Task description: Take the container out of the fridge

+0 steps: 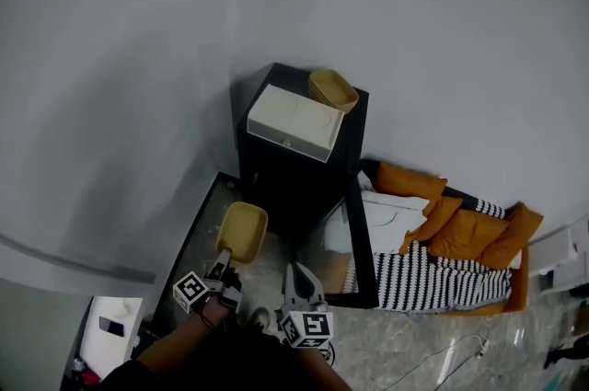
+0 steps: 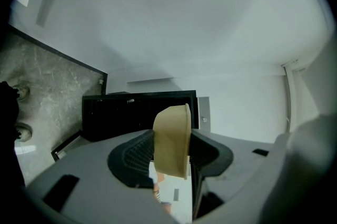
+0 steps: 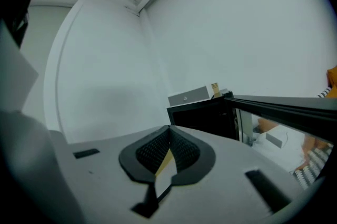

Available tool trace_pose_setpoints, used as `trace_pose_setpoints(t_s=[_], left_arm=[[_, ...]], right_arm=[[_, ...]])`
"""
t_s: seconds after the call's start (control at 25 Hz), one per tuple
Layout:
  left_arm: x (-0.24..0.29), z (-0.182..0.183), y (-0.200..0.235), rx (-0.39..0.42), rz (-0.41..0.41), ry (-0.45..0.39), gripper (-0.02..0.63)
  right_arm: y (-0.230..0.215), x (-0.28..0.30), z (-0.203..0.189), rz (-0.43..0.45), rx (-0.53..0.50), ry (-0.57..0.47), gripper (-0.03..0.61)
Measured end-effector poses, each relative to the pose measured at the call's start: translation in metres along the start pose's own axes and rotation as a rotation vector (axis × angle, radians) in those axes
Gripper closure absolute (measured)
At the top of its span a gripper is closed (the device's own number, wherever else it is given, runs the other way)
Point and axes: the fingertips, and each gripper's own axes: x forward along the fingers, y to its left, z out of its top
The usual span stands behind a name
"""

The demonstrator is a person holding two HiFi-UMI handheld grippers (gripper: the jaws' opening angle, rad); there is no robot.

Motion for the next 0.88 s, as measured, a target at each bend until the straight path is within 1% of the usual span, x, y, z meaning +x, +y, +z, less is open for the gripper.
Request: trace_pose_setpoints(t_s=[0.12,0.28,0.4,0.56,0.72,0.88], left_arm=[[-0.01,0.006,-0.028,-0.015,-0.018,-0.009,0.426],[-0.018,0.023,-0.055,0.002,-0.047,-0.027,0.426],[-0.024,0.034,-0.071,0.017,-0.061,-0.024,0.426],[-0.03,0.045,-0.078,0.004,-0.036,-0.011,0.426],[-0.029,0.052,-0.085,0.009,-0.042,0.015,0.426],[-0.036,0.057,-0.086,-0.005,-0.037,0.03,0.426]], right_arm=[[0.0,-0.002,0.001,-0.027,-0.012,0.005,0.578],[0.001,-0.001,0.001,-0.073,-0.034,0.014,0.578],[0.005,0.0,0.004,-0.117,-0.038,0.017,0.577],[0.017,0.002,0.012,-0.162,-0.038,0.006,0.578],[0.024,0.008,0.015,-0.191,-0.051,-0.003,0.577],[0.029,0.008,0.012,-0.22,-0.053,-0.008,0.578]])
